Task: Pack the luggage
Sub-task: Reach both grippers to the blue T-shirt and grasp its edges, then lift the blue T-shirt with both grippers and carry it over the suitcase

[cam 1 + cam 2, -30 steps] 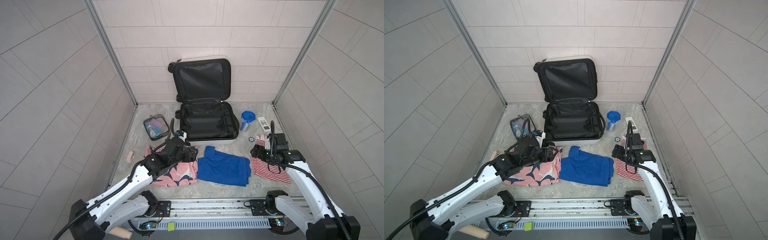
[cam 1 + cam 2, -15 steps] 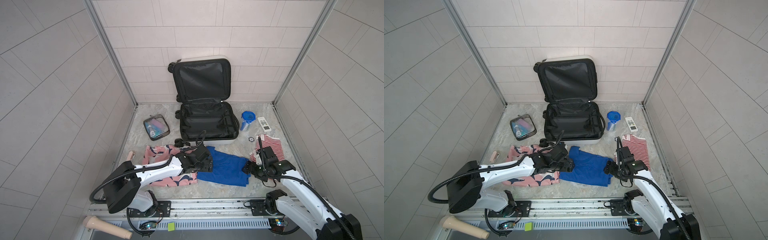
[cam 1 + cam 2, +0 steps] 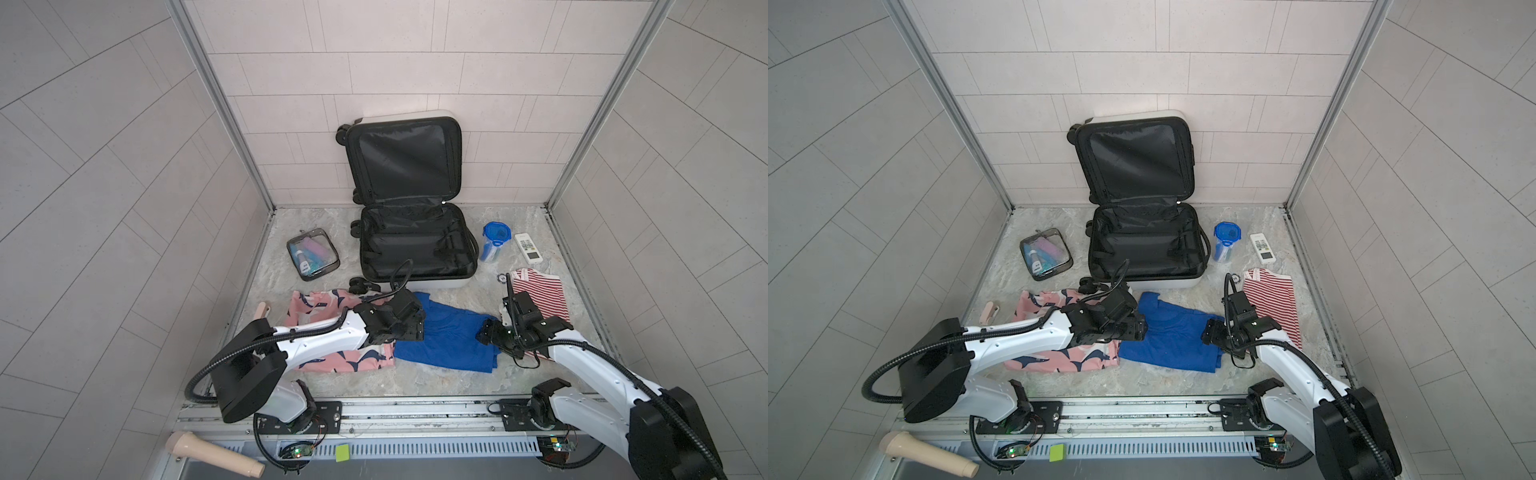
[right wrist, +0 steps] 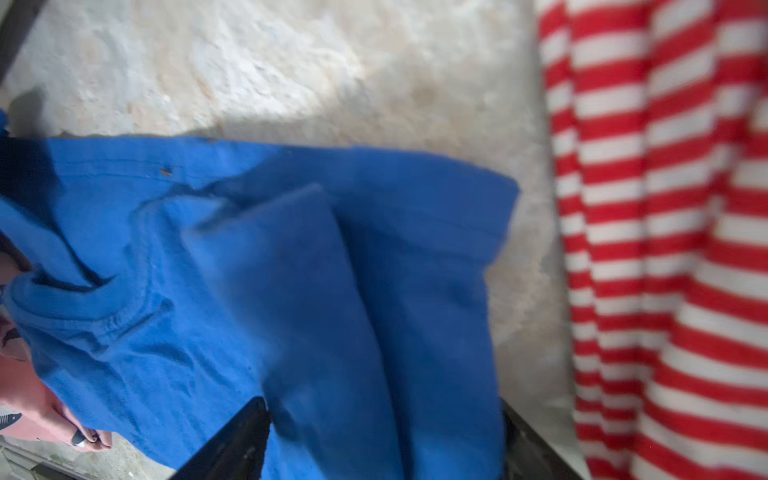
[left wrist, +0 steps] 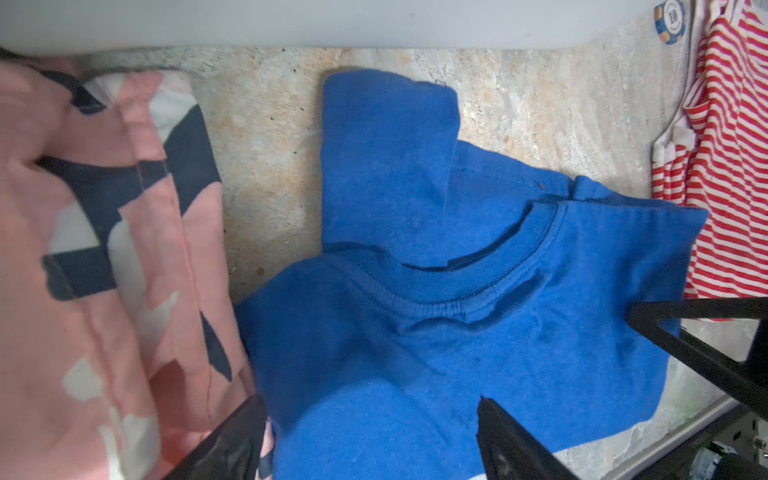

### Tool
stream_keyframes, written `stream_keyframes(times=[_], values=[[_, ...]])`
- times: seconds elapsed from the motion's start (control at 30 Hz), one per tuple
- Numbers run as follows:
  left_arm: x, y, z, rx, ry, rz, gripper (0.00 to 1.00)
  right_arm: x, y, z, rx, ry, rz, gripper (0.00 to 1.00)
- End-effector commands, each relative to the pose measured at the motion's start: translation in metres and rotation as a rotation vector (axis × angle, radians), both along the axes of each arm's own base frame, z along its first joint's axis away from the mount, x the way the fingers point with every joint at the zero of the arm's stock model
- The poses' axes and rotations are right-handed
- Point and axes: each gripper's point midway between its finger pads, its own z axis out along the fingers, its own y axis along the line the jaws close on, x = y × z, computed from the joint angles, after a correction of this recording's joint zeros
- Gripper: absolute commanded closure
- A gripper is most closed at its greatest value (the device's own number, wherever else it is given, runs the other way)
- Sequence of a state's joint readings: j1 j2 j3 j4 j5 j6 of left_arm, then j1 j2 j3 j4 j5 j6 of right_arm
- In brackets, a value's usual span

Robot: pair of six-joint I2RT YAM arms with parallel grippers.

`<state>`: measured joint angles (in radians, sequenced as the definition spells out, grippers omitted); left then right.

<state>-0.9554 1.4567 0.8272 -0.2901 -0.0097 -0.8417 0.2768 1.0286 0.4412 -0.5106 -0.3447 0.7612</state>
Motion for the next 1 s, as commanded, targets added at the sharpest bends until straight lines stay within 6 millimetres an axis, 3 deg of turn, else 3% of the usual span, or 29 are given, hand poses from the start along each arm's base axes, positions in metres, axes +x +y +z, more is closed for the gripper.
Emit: stream_keyframes(times=[0.0,0.13,0.27,0.4,0.6,0.77,0.97], values=[[0.01,0.0,0.01,-0.004,-0.022,0.041,0.14,0.006,0.003,-0.003,0.0,-0.011,-0.007,0.26],[0.013,-0.001,0.011,-0.012,-0.022,0.039,0.14,0.008,0.004,-0.004,0.004,-0.011,-0.009,0.51],[0.015,-0.002,0.012,-0.022,-0.027,0.033,0.14,0.008,-0.008,0.009,-0.072,-0.013,-0.017,0.84],[0.019,-0.006,0.011,-0.025,-0.027,0.021,0.14,0.009,-0.021,0.024,-0.153,-0.017,-0.002,0.99],[0.016,-0.027,0.004,-0.043,0.015,-0.064,0.14,0.007,-0.037,0.029,-0.221,0.012,-0.007,1.0],[0.017,-0.033,-0.012,-0.025,0.057,-0.07,0.15,0.003,-0.051,0.028,-0.267,0.032,-0.041,1.0],[0.011,-0.038,-0.031,-0.034,0.112,-0.067,0.15,0.005,-0.048,0.028,-0.248,0.027,-0.034,1.0]])
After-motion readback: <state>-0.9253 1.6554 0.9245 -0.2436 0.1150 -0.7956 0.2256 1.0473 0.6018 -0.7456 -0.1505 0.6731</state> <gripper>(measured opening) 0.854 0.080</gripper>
